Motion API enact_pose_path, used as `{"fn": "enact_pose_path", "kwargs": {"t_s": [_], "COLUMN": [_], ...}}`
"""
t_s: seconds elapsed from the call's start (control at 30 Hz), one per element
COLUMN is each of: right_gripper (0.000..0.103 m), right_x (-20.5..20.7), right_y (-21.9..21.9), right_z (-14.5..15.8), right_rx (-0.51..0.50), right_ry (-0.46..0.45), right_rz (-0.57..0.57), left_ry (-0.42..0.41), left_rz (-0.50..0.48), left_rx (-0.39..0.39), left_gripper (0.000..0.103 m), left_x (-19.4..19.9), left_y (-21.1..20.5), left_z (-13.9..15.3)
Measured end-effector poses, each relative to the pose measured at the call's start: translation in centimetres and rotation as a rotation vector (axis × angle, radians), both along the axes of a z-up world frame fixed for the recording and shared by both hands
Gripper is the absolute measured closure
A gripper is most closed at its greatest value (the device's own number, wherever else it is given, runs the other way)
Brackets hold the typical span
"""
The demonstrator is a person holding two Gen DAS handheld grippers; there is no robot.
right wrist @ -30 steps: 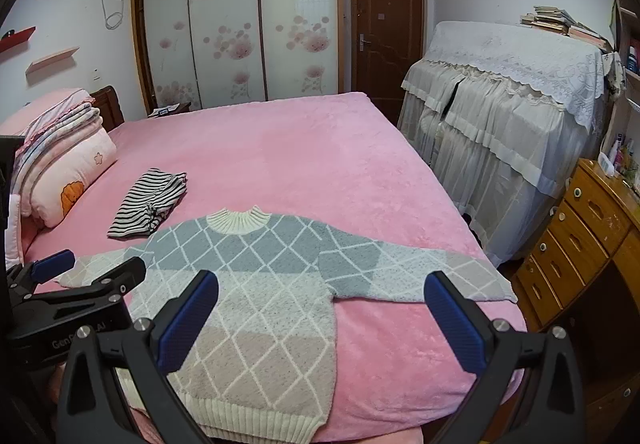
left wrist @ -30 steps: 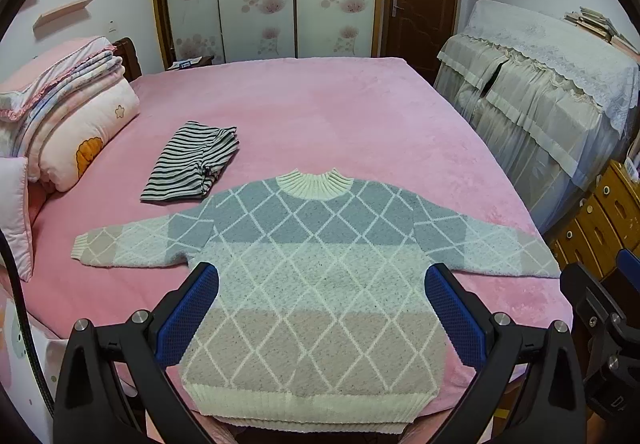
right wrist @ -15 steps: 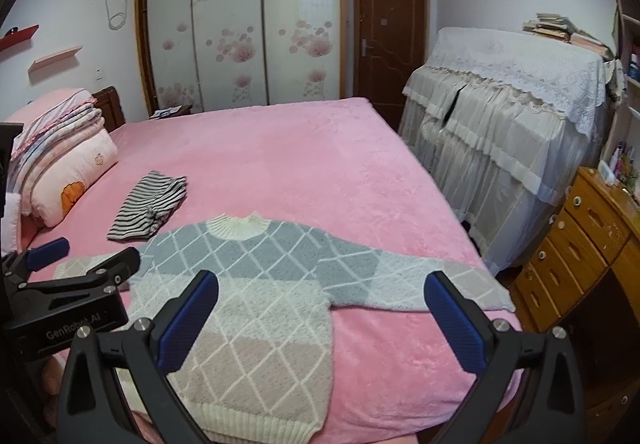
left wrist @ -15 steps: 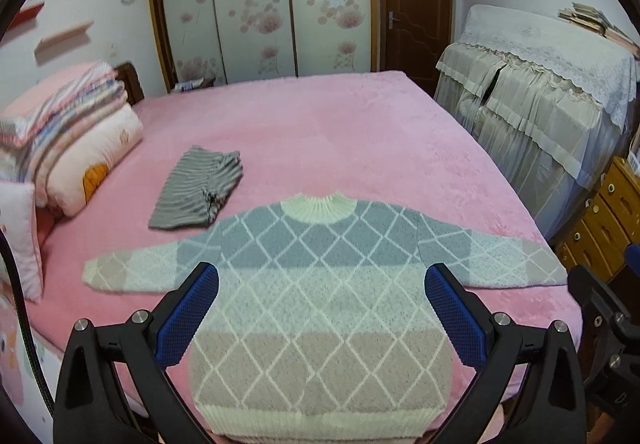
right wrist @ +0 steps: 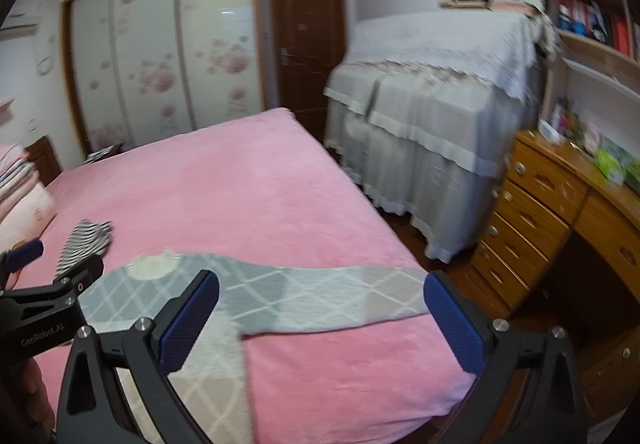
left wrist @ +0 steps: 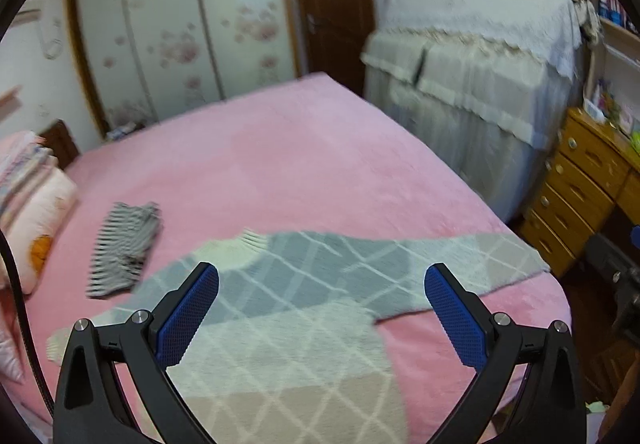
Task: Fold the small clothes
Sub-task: 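Move the right tool to the sweater's sleeve cuff and grasp it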
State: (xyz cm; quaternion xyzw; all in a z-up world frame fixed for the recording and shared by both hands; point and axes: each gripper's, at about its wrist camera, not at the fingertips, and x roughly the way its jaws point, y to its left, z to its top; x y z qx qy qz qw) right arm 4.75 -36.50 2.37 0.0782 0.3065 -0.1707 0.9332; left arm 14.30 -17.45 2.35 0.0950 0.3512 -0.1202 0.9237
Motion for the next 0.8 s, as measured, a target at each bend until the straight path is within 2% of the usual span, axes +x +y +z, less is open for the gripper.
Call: {"fn": "enact_pose_path", "kwargs": {"t_s": [0.17,0.3,0.43,0.6,0.7,0.8], "right_gripper": [0.018,0.022,0.022,0.025,0.031,0.036], "right_x": [1.2,2.3,3.3,4.1,4.3,4.6], "right_y": [-6.2,-10.9,-14.9,-17.5,-18.4,-19.1], "right_z": [-3.7,-7.4,-11.4,-16.1,-18.5,-20.4], "right_rx": [0.04,0.105,0.198,0.28,0.328,0.391], "right_ry": [0.072,0.125,0.166,0.213,0.235,0.244], "right_rz": [-0.074,-0.116,-0.138,-0.16,-0.16,-0.154], "left_ry": [0.055,0.074,0.148,0.189,0.204,0.191], "left_rz": [-0.001,-0.004,-0.026,-0.062,-0.08,-0.076], "left_rx": [0.029,0.031,0.069,0.104,0.093,0.121], "left_gripper": [0.001,0.001,0.001,0.001,0.002,0.002], "left_x": [3.6,6.0,7.8,8.4,8.4,8.1], "left_y": [-4.7,-8.0,-11.5,-15.9,-17.9,-19.9], "left_z": [-5.2,-9.6,-14.6,-19.1,-20.6,-22.0]}}
